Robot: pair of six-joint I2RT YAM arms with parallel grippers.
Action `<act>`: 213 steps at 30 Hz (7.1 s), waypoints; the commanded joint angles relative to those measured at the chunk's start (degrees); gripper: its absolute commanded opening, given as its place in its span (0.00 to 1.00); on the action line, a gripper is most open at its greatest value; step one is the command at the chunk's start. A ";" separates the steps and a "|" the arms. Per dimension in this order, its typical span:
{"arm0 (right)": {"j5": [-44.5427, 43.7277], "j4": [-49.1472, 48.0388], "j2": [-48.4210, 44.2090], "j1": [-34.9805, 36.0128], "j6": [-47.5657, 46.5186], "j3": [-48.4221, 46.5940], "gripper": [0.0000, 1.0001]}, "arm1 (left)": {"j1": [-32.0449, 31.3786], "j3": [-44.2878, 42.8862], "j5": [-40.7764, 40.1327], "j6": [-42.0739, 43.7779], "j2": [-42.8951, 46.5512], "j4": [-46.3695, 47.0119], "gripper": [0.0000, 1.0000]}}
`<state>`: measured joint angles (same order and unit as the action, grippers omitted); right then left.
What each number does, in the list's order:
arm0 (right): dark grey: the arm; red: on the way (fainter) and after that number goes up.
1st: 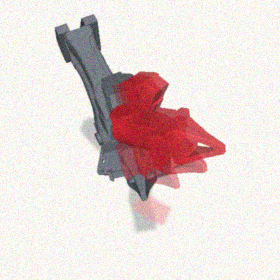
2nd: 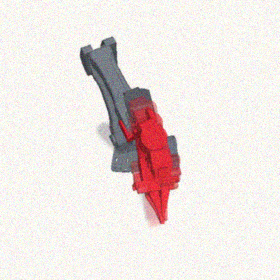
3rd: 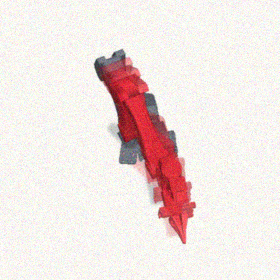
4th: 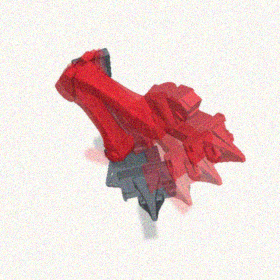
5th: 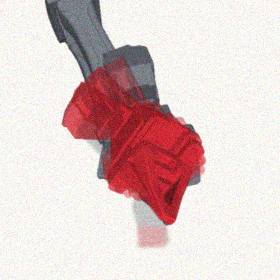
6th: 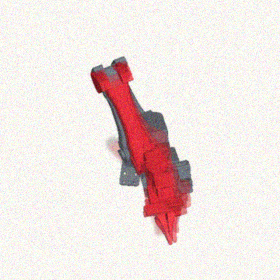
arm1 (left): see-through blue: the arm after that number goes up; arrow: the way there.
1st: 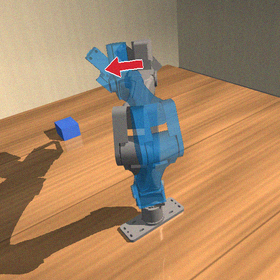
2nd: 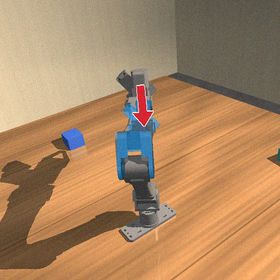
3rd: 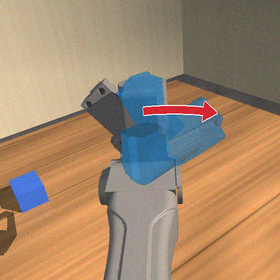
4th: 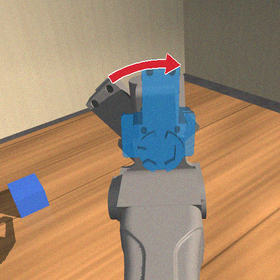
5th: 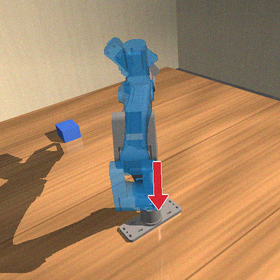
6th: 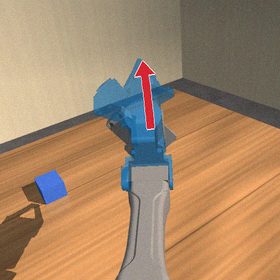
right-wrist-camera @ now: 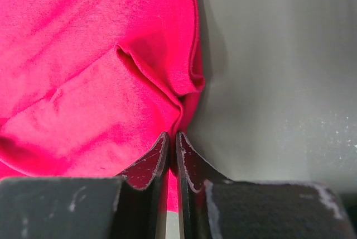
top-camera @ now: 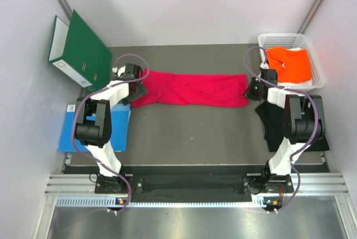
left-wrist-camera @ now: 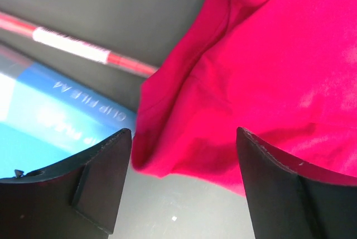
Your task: Fold and stack the t-shirts
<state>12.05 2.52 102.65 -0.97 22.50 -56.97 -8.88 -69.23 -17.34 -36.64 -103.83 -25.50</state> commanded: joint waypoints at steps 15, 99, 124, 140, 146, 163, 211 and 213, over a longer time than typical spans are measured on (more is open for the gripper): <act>0.34 -1.91 -1.05 0.53 -0.79 1.33 0.08 | 0.18 -1.87 -1.02 0.61 3.73 -0.43 0.69; 3.68 22.53 -54.57 2.38 10.02 33.23 0.06 | -8.87 -56.87 4.51 4.47 -37.65 -27.14 0.98; -3.88 14.62 -35.96 2.91 0.53 15.05 0.89 | -13.69 -5.52 29.72 -2.90 -1.73 1.14 0.97; -2.04 10.75 -14.24 2.91 0.88 -0.77 0.89 | -33.47 0.51 36.77 -18.99 -14.28 17.24 0.75; -0.98 10.48 -13.09 2.91 1.32 -1.92 0.89 | -36.12 -3.54 34.31 -19.43 -18.51 12.76 0.23; 4.82 9.26 -5.10 5.80 -2.37 -4.90 0.89 | -34.97 10.95 24.47 -15.57 -3.32 -0.16 0.00; -6.25 8.20 36.22 27.26 -0.35 -53.42 0.00 | -34.71 12.10 5.04 -7.74 43.36 -22.41 0.98; -7.48 7.85 35.16 25.85 0.17 -52.11 0.00 | -34.71 13.15 5.92 -7.74 42.75 -21.35 0.98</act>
<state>12.49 9.72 140.14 28.51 23.75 -111.07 -43.64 -57.76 -11.60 -45.04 -61.52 -50.11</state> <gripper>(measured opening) 0.055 0.976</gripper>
